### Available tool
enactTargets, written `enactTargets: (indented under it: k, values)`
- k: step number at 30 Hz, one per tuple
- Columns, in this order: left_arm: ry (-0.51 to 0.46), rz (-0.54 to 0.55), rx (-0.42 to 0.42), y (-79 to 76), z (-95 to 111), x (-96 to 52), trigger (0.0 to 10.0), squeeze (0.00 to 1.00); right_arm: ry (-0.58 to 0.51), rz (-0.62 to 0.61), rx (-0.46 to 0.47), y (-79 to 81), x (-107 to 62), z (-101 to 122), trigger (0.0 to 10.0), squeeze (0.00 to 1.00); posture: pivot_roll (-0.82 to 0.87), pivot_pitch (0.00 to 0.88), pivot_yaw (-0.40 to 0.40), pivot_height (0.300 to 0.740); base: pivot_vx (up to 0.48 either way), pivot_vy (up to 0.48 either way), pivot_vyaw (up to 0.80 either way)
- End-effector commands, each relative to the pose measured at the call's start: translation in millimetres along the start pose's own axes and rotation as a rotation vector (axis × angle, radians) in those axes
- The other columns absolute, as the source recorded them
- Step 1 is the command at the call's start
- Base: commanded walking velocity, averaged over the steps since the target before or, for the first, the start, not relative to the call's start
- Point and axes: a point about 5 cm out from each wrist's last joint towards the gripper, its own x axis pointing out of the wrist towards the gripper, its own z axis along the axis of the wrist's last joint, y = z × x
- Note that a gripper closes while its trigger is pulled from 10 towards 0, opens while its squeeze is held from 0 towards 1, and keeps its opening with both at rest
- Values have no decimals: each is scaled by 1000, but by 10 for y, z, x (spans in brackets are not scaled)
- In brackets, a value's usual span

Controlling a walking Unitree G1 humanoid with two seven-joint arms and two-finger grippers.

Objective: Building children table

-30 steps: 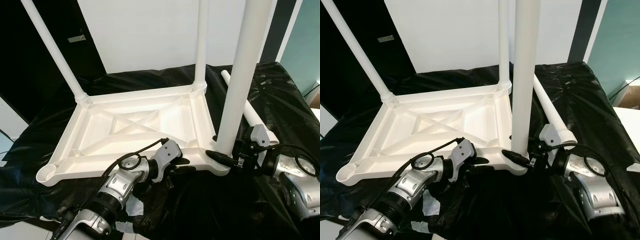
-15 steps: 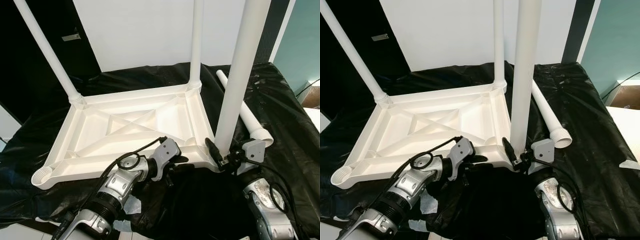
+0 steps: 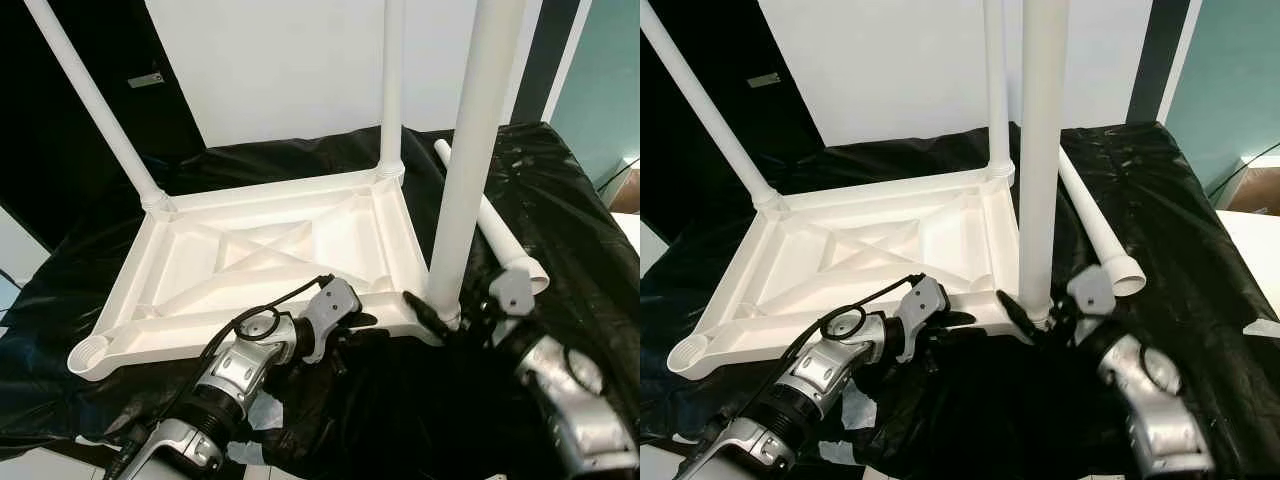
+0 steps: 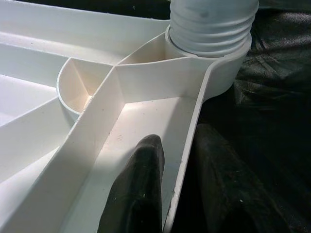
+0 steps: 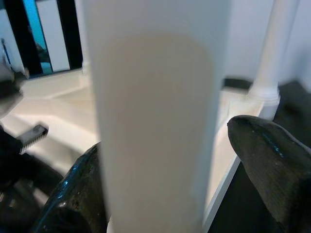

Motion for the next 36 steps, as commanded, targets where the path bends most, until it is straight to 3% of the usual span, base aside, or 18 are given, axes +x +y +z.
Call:
enactTargets:
  k: [1,2,3,4,5,10,13,14,18,21,22,23,30,31,33,34,35,36]
  values:
    - [106,-118,-30,-116,-202,17,10000,0,0,42,11,42,19,-15,10000,0,-104,0,123,740,0,0,0]
    - [105,-117,-28,-112,-198,18,10000,0,26,108,7,30,38,-4,5020,0,-105,0,124,740,0,0,0]
    - [105,-117,-28,-112,-198,18,10000,0,26,108,7,30,38,-4,5020,0,-105,0,124,740,0,0,0]
    - [103,-116,-28,-109,-191,18,10000,0,60,195,3,46,26,-5,667,0,-102,0,124,740,0,0,0]
    - [102,-115,-30,-113,-192,14,10000,0,98,280,-5,73,-19,-21,0,0,-99,0,125,740,0,0,0]
    - [105,-120,-38,-141,-220,3,10000,0,183,394,21,107,-152,-102,0,0,-99,0,125,740,0,0,0]
    - [105,-118,-37,-129,-217,0,10000,0,181,364,66,72,-136,-107,0,0,-99,0,127,740,0,0,0]
    - [104,-118,-34,-119,-206,-2,10000,0,138,308,136,91,-97,-73,0,0,-99,0,129,740,0,0,0]
    - [104,-118,-32,-120,-204,-7,10000,0,84,222,204,174,-68,-53,0,0,-98,0,130,740,0,0,0]
    - [107,-122,-32,-137,-210,-12,10000,0,12,-211,183,263,-41,-103,0,0,-93,0,128,740,0,0,0]
    - [107,-122,-32,-137,-210,-12,10000,0,12,-211,183,263,-41,-103,0,0,-93,0,128,740,0,0,0]
    - [107,-123,-32,-141,-210,-13,10000,0,15,-312,158,269,-58,-117,0,0,-90,0,131,740,0,0,0]
    - [114,-131,-41,-180,-245,-34,10000,0,46,-447,100,300,-64,-140,0,0,-89,0,134,740,0,0,0]
    - [118,-133,-47,-195,-264,-42,10000,0,63,-458,100,300,-58,-153,6471,0,-90,0,133,740,0,0,0]
    - [118,-133,-47,-195,-264,-42,10000,0,63,-458,100,300,-58,-153,6471,0,-90,0,133,740,0,0,0]
    - [120,-134,-53,-208,-284,-41,10000,0,73,-433,104,319,-40,-161,10000,0,-92,0,130,740,0,0,0]
    - [120,-134,-53,-208,-284,-41,10000,0,73,-433,104,319,-40,-161,10000,0,-92,0,130,740,0,0,0]
    - [119,-132,-58,-215,-292,-34,10000,0,68,-380,121,339,-26,-161,10000,1000,-93,0,128,740,0,0,0]
